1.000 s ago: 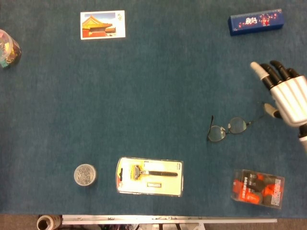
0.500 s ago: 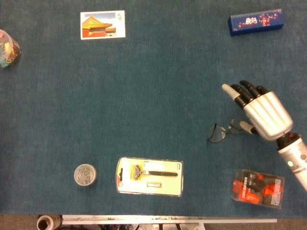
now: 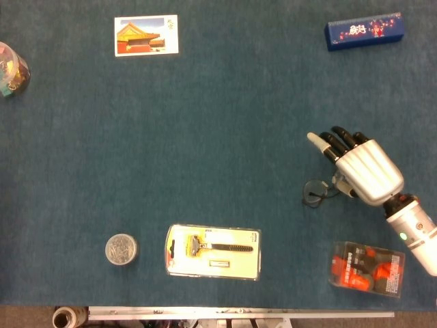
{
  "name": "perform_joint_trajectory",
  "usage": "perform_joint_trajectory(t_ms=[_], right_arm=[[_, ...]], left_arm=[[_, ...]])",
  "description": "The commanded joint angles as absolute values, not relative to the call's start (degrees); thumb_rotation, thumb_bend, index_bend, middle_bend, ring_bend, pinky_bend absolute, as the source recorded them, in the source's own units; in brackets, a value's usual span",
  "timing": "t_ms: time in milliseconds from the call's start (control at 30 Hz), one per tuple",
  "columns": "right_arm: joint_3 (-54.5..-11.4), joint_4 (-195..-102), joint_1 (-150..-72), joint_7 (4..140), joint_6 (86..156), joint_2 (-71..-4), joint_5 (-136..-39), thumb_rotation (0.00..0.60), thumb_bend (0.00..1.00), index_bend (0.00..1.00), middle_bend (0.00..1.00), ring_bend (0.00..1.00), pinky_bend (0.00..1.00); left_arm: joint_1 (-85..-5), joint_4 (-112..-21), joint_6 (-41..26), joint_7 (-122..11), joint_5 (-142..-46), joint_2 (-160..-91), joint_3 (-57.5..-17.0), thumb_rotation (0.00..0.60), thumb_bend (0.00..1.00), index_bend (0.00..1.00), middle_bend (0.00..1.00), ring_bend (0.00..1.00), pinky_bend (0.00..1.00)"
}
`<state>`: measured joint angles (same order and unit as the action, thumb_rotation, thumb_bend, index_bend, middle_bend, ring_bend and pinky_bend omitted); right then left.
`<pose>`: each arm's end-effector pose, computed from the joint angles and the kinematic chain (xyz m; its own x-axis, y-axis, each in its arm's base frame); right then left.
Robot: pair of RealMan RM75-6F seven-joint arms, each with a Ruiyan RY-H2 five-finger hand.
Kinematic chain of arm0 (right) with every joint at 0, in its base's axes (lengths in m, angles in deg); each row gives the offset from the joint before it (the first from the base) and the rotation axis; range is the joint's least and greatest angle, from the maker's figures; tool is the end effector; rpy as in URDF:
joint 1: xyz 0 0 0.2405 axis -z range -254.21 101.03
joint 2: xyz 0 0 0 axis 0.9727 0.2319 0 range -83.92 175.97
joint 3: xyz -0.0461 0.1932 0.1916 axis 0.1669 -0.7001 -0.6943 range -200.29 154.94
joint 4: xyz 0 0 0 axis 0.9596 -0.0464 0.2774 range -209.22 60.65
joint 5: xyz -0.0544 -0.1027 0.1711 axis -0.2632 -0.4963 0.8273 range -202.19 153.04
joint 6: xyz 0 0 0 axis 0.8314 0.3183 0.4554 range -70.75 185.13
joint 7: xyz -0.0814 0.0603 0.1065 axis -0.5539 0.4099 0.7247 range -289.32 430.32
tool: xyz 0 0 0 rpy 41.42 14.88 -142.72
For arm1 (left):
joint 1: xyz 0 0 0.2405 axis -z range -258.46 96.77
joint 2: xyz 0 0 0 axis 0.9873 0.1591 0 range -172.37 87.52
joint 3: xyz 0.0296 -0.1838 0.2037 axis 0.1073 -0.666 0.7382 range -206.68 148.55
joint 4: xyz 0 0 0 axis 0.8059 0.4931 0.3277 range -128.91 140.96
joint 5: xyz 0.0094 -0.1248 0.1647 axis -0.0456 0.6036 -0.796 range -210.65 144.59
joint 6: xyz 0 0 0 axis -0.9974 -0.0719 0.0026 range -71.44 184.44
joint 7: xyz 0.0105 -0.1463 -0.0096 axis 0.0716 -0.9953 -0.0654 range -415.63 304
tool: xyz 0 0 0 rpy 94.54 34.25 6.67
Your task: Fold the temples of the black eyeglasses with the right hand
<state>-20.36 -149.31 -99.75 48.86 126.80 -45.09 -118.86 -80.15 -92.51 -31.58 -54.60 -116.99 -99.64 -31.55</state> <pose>-0.2513 -0.2457 -0.0233 0.6698 -0.0669 0.7396 -0.6559 -0.5202 0.5470 -0.3276 0.1591 0.2086 0.4266 -0.0126 0.9043 0.9014 0.0880 -0.4240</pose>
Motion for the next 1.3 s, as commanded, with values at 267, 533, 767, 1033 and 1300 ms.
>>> perform_joint_trajectory(t_ms=[267,533,767,1033,1300], right_arm=[[-20.57,-144.61,-99.92,50.10,126.18,-47.19,-118.27,0.600,0.06,0.12,0.25,0.18,0.42],[-22.01,-148.99,-99.92,50.47,130.38,-44.49,-119.91,0.600,0.06,0.12,0.25,0.18,0.42],[-23.88,-159.33,-99.62,47.12,135.96,-38.83,-123.14,0.600,0.06,0.12,0.25,0.18,0.42],[-24.25,-167.09,-99.54,43.86,138.83,-35.64,-127.62,0.600,0.06,0.12,0.26,0.18,0.42],[-23.80,-169.12,-100.23,42.69,137.03,-36.57,-129.33,0.600,0.06,0.12,0.26,0.18,0.42]], left_arm=[[-80.07,-92.61,-31.34,-54.34,-116.97,-99.64,-31.47,0.600,0.03,0.43,0.46,0.38,0.50],[-79.93,-92.52,-31.02,-54.25,-116.68,-99.67,-31.54,0.600,0.03,0.43,0.46,0.38,0.50],[-79.84,-92.65,-30.82,-53.83,-116.89,-99.76,-31.36,0.600,0.03,0.43,0.46,0.38,0.50],[-79.91,-92.81,-30.94,-53.97,-116.80,-99.69,-31.39,0.600,0.03,0.43,0.46,0.38,0.50],[-79.96,-92.80,-31.00,-54.36,-116.70,-99.54,-31.45,0.600,0.03,0.43,0.46,0.38,0.50]])
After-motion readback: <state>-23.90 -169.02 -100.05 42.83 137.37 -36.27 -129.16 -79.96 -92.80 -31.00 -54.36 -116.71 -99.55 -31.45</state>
